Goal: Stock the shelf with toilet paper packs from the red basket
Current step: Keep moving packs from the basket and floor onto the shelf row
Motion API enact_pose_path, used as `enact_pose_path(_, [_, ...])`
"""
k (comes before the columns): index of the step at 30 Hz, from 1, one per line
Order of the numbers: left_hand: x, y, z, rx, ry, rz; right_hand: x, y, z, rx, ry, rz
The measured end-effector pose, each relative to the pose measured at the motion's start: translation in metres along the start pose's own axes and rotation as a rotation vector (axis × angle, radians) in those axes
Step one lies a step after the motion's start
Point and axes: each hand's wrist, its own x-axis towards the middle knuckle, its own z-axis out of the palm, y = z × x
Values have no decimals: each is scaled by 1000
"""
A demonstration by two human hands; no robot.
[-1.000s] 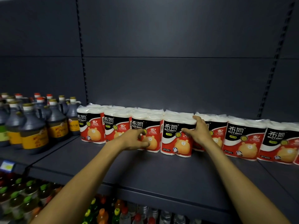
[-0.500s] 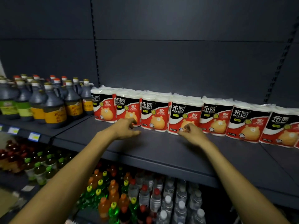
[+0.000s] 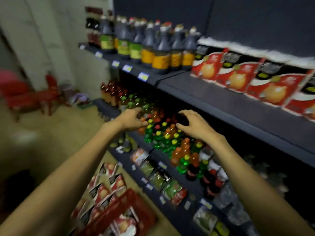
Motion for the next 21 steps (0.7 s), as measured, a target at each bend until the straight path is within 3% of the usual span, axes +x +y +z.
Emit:
enact_pose_path(5, [-74,-112,40,-75,-39,-290,29,-53,117,43,-217,-128])
enact_pose_path(11, [-158,-217,117,-183,-161,-670,47,-75,264,121,-540,-153])
enact_pose_path(17, [-215,-273,212,-321,-163,-953,61,-60,389,100,-768,-199])
enact_pose_path(21, [-236,-297,278,-419,-182,-1035,63,-41,466,91,-868,-235])
